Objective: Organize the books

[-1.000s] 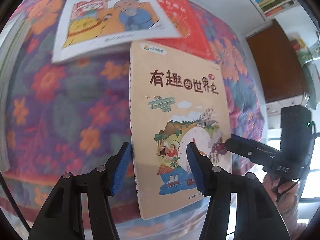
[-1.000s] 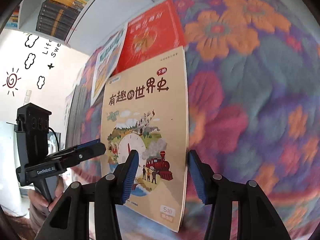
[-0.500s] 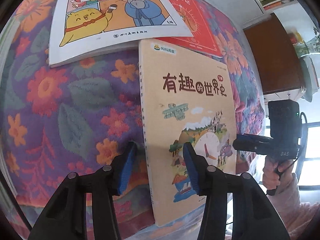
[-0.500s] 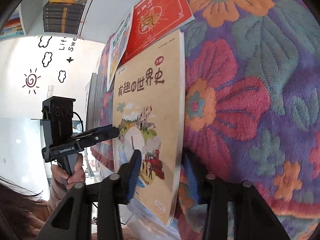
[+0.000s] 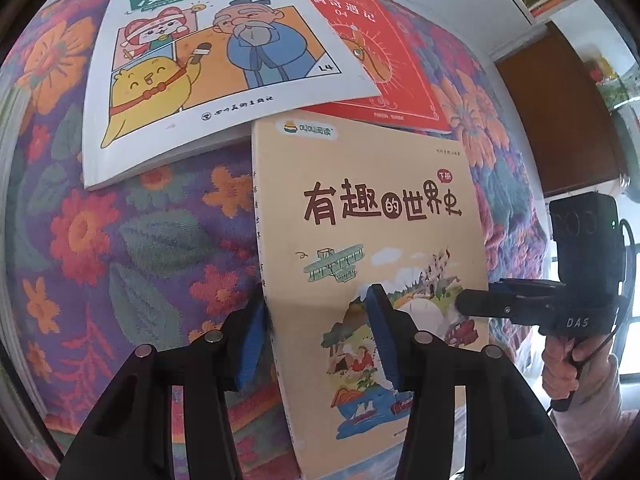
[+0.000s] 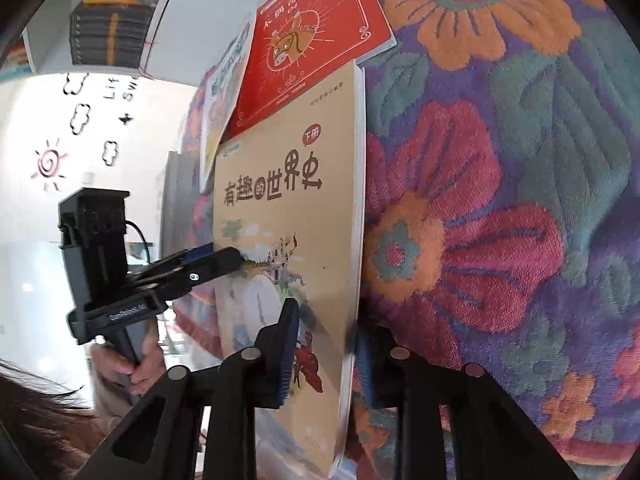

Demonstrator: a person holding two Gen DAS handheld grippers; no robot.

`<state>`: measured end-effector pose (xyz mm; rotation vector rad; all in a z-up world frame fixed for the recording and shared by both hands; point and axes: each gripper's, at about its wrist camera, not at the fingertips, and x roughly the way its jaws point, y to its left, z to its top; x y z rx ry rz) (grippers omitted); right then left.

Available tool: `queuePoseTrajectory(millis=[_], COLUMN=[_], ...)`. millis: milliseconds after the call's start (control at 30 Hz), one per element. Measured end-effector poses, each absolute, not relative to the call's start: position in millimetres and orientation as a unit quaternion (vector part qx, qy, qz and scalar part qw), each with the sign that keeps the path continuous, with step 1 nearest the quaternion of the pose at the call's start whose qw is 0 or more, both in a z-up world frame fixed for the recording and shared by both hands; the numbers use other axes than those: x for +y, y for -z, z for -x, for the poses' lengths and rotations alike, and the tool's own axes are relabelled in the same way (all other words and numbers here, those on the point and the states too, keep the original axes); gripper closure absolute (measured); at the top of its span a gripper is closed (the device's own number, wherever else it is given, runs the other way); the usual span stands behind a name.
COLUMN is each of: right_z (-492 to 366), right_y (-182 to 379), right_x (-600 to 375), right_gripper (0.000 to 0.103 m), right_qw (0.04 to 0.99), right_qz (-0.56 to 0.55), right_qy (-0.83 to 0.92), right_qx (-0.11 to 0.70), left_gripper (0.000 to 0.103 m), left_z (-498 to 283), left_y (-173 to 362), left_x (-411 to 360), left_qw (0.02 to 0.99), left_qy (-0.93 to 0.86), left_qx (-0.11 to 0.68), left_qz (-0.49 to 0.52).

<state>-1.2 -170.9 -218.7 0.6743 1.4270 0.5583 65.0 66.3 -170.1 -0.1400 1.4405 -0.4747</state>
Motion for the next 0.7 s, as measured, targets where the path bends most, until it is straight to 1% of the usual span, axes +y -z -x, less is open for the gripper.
queuePoseTrajectory(millis=[167,300,433,467,500,633,700], right_z=[-2,-5,-7,-7,-7,-4,-1], right_y=[214,220,225,226,226,211,205], right_x=[-165,-171,-172,-173,-173,-166,-164], right_gripper=[0.079,0.074,0.074,0.075,0.078,0.079,0.081], right_qw=[0.674,0.659,0.657,0.658,0.662,0.685,0.687], right_qz=[-0.281,-0.319,-0.343,-0.347,-0.347,-0.314,-0.313], right_qy=[-0.243,-0.257,-0.26,-0.26,-0.255,-0.227,-0.229], right_qx=[0.639,0.631,0.619,0.616,0.614,0.616,0.615], left_gripper=[0.059,0.059,0.059,0.059,0.06,0.06,0.06], left_z=[-65,-61,-64,-64,-63,-60,-58], left_y=[171,171,172,172,172,165,163], left_x=[70,76,86,88,89,75,74], left_qw=[0.724,0.728,0.72,0.72,0.721,0.729,0.727], left_qy=[0.219,0.228,0.23,0.23,0.224,0.202,0.202], left_qx=[0.649,0.641,0.644,0.644,0.645,0.651,0.653], left_qz=[0.08,0.086,0.114,0.118,0.118,0.069,0.067])
